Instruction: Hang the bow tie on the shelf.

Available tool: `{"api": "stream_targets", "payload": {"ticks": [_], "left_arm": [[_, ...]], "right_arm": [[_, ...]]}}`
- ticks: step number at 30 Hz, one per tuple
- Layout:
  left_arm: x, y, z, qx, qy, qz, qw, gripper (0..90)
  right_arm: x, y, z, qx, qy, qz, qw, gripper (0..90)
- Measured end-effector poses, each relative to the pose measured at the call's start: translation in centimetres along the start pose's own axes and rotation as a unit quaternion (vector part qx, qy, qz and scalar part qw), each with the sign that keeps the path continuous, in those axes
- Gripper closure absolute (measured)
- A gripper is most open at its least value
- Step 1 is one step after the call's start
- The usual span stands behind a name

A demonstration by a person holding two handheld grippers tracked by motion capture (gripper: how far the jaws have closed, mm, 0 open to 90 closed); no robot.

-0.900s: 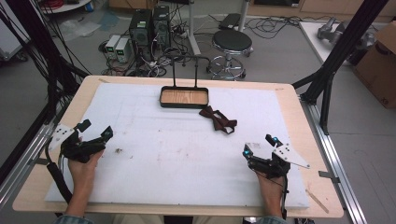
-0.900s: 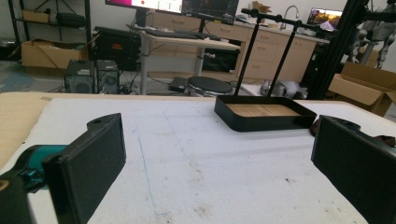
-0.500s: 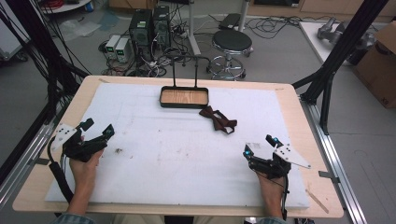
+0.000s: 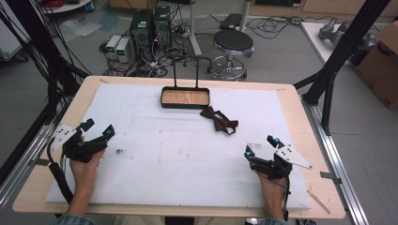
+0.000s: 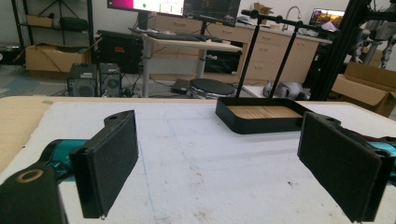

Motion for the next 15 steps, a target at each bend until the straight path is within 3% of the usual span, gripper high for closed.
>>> {"api": "stream_targets", "payload": {"ticks": [13,15], "left_arm": [[-0.2,0.1,0.0,0.001,-0.002,-0.003,1.0000,12.8],[-0.2,0.1,0.0,0.000,-0.004,-0.004,1.0000,12.8]], "right_arm": [[-0.1,-0.7,0.2,0.006,0.007,0.005,0.9999,6.8],[-0.2,-1.5,0.3,0.020,0.006,0.013,0.9997,6.8]]}}
Point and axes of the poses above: each handheld gripper's, and its own axes: y roughly backward along the jaws, z roughly out of its top, x roughly to its left, the point moved 6 cm from there along -y, roughly forward along the jaws, and after that the axes turned 5 degrees about y, right-handed, at the moved point
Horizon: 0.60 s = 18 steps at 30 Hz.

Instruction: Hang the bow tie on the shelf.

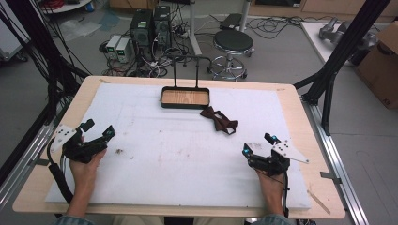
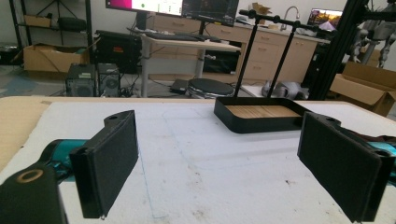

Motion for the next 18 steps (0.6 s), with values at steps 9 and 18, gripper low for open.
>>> {"api": "stream_targets", "payload": {"ticks": [9,18], "left_arm": [[0.0,-0.1,0.0,-0.002,-0.001,0.002,1.0000,12.8],[0.0,-0.2,-0.1,0.001,-0.003,-0.002,1.0000,12.8]], "right_arm": [[-0.6,-3.5,3.4,0.017,0.022,0.018,0.9994,20.1],[-0.2,-7.9,5.2,0.046,0.023,0.045,0.9977,25.2]]}}
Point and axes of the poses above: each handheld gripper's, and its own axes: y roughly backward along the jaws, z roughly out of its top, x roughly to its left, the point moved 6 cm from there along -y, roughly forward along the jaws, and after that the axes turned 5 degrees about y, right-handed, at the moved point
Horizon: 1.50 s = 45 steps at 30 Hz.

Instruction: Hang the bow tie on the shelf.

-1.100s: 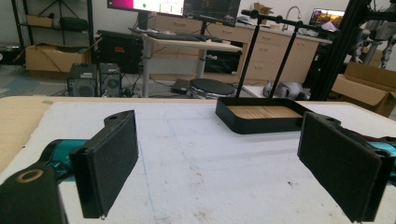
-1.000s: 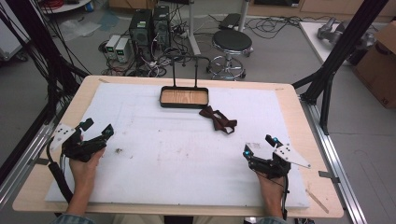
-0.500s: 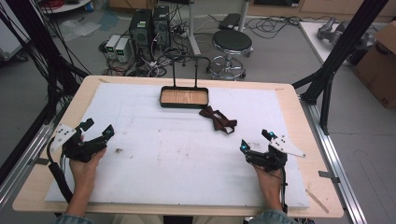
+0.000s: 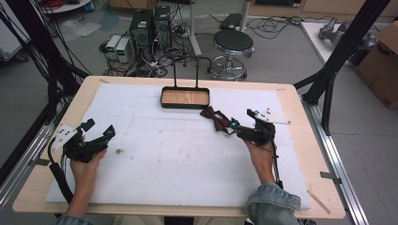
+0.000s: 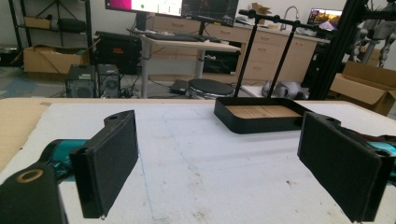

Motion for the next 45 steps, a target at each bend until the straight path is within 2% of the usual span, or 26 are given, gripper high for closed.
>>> {"api": "stream_targets", "payload": {"ticks": [1,3,7,11,12,13,14,16,19,24,25,27,28,29,31,32,33,34,35,36,41,42,45], "left_arm": [[0.0,0.0,0.0,-0.001,-0.001,0.000,1.0000,12.8],[0.0,0.0,0.0,0.000,-0.002,-0.001,1.0000,12.8],[0.0,0.0,0.0,0.000,0.000,-0.001,1.0000,12.8],[0.0,0.0,0.0,-0.001,0.000,-0.002,1.0000,12.8],[0.0,0.0,0.0,-0.001,0.000,-0.002,1.0000,12.8],[0.0,0.0,0.0,-0.001,0.000,-0.002,1.0000,12.8],[0.0,0.0,0.0,-0.001,0.000,-0.002,1.0000,12.8],[0.0,0.0,0.0,0.000,0.000,-0.003,1.0000,12.8],[0.0,-0.1,0.0,0.001,0.001,-0.003,1.0000,12.8],[0.0,-0.2,-0.1,0.000,0.003,-0.003,1.0000,12.9],[0.0,-0.2,-0.1,-0.001,0.003,-0.004,1.0000,12.9],[0.0,-0.2,-0.1,-0.001,0.003,-0.004,1.0000,12.9],[0.0,-0.2,-0.1,0.000,0.003,-0.004,1.0000,12.9],[0.0,-0.2,-0.1,0.000,0.003,-0.005,1.0000,13.0],[0.0,-0.2,-0.1,0.001,0.002,-0.004,1.0000,13.0],[0.0,-0.2,-0.1,0.001,0.002,-0.005,1.0000,13.0],[0.0,-0.2,-0.1,0.001,0.002,-0.004,1.0000,13.0],[0.0,-0.2,-0.1,0.000,0.002,-0.004,1.0000,13.0],[0.1,-0.2,-0.1,0.000,0.003,-0.004,1.0000,13.0],[0.1,-0.2,-0.1,0.000,0.004,-0.003,1.0000,13.0],[0.1,-0.2,-0.1,0.000,0.004,-0.004,1.0000,13.0],[0.1,-0.2,-0.1,0.000,0.004,-0.003,1.0000,13.0],[0.1,-0.2,-0.1,0.000,0.003,-0.003,1.0000,13.0]], "right_arm": [[0.1,-1.2,0.5,0.012,0.006,0.001,0.9999,26.4],[0.2,-1.8,0.7,0.019,0.004,0.007,0.9998,28.4],[0.8,-4.1,1.6,0.033,0.024,0.020,0.9990,34.0],[1.3,-6.3,1.7,0.063,0.042,0.035,0.9965,39.7],[1.6,-7.4,1.6,0.080,0.044,0.041,0.9950,42.6],[1.6,-7.4,1.6,0.080,0.044,0.041,0.9950,42.6],[1.8,-8.3,1.2,0.097,0.050,0.047,0.9930,45.6],[1.9,-8.7,1.1,0.102,0.053,0.048,0.9923,48.0],[2.3,-10.2,-0.2,0.135,0.062,0.057,0.9872,51.7],[2.7,-11.5,-1.5,0.170,0.079,0.054,0.9808,56.4],[2.7,-11.5,-1.5,0.170,0.079,0.054,0.9808,56.4],[2.6,-11.8,-2.1,0.185,0.083,0.050,0.9780,58.7],[2.6,-11.8,-2.1,0.185,0.083,0.050,0.9780,58.7],[2.4,-11.9,-2.6,0.197,0.086,0.049,0.9754,60.3],[2.4,-12.0,-2.8,0.202,0.084,0.048,0.9745,60.9],[2.2,-12.1,-3.2,0.214,0.087,0.046,0.9719,64.1],[2.2,-12.1,-3.2,0.214,0.087,0.046,0.9719,64.1],[2.2,-12.2,-3.5,0.223,0.087,0.048,0.9697,69.3],[2.2,-12.2,-3.5,0.223,0.087,0.048,0.9697,69.3],[2.2,-12.3,-3.7,0.229,0.088,0.047,0.9682,72.8],[2.1,-12.0,-3.4,0.230,0.088,0.050,0.9678,76.2],[2.2,-11.6,-3.1,0.227,0.082,0.054,0.9689,76.5],[2.4,-10.9,-1.7,0.197,0.079,0.058,0.9756,76.6]]}}
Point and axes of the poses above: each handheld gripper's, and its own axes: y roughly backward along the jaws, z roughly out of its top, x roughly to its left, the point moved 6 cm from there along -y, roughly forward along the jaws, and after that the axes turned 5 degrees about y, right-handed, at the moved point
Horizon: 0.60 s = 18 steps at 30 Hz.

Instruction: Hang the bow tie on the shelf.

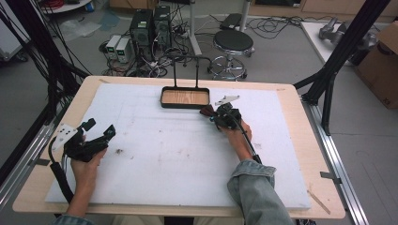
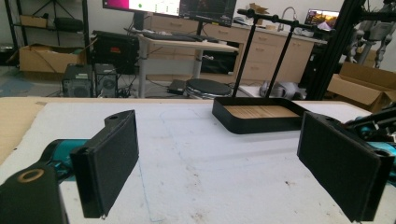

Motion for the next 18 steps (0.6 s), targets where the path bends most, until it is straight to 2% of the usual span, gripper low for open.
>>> {"api": "stream_targets", "payload": {"ticks": [1,2,4,7,13,16,18], "left_arm": [[0.0,0.0,0.0,0.000,0.000,0.000,1.0000,13.0],[0.0,0.0,0.0,0.000,0.001,-0.001,1.0000,13.0],[0.0,0.0,0.0,-0.001,0.001,0.000,1.0000,13.1],[-0.1,-0.1,0.0,0.000,-0.001,0.000,1.0000,13.3],[0.0,-0.1,0.0,-0.002,0.001,0.001,1.0000,13.3],[0.0,-0.1,0.0,-0.003,0.001,0.001,1.0000,13.3],[0.0,-0.1,0.0,-0.002,0.001,0.001,1.0000,13.3]], "right_arm": [[0.0,0.0,0.0,0.000,0.000,0.000,1.0000,76.6],[0.2,0.8,0.7,-0.018,0.001,0.004,0.9998,76.7],[0.4,1.2,1.0,-0.026,0.001,0.005,0.9997,76.7],[0.9,2.5,2.5,-0.051,0.008,0.010,0.9986,76.7],[1.5,3.6,4.6,-0.080,0.021,0.011,0.9965,76.8],[1.7,4.3,6.4,-0.103,0.036,0.002,0.9940,76.7],[1.6,4.5,6.8,-0.106,0.036,0.003,0.9937,76.7]]}}
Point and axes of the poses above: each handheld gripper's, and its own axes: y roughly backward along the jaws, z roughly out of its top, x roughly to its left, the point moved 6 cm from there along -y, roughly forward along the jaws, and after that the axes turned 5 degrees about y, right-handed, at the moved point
